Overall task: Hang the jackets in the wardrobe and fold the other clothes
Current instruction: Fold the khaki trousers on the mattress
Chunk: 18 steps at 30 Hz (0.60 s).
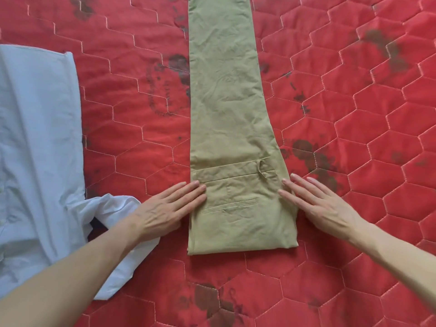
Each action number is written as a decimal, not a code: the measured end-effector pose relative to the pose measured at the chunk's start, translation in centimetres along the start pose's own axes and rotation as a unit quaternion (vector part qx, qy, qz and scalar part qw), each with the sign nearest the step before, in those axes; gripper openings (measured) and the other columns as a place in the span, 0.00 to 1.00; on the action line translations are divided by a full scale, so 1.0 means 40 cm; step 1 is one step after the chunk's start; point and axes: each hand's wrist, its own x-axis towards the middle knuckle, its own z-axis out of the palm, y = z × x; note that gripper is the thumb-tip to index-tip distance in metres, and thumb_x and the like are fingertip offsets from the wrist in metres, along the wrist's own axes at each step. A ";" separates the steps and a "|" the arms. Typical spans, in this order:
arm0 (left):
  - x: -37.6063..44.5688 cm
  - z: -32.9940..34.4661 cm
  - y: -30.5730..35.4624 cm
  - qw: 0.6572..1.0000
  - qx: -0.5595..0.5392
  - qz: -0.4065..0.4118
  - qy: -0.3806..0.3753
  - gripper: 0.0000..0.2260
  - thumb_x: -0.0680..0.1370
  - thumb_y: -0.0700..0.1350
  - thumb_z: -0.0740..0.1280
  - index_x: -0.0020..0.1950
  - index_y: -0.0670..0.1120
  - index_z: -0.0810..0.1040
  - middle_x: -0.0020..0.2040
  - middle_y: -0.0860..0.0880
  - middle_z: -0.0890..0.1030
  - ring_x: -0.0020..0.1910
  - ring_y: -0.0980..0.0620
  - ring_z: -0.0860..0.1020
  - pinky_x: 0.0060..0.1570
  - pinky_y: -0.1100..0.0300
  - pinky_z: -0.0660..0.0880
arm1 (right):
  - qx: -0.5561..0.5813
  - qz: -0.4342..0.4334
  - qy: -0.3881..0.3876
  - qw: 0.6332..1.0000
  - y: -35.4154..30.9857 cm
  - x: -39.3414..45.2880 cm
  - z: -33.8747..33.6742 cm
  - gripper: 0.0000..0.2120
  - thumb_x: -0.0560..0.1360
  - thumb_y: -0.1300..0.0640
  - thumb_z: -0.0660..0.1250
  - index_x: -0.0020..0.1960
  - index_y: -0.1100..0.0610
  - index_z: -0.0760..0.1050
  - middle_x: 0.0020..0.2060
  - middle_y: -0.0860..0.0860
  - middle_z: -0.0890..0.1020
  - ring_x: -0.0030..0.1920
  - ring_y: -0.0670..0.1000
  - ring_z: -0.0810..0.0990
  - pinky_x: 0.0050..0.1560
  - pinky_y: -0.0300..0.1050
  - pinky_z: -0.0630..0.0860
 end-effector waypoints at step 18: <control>0.034 -0.056 0.023 0.987 -0.148 -0.035 -0.052 0.32 0.83 0.56 0.61 0.82 0.40 0.61 0.83 0.44 0.61 0.83 0.45 0.57 0.80 0.47 0.59 | 0.146 -0.049 -0.025 0.988 -0.029 0.043 -0.058 0.34 0.78 0.50 0.70 0.82 0.51 0.63 0.83 0.51 0.60 0.82 0.54 0.59 0.79 0.61 0.61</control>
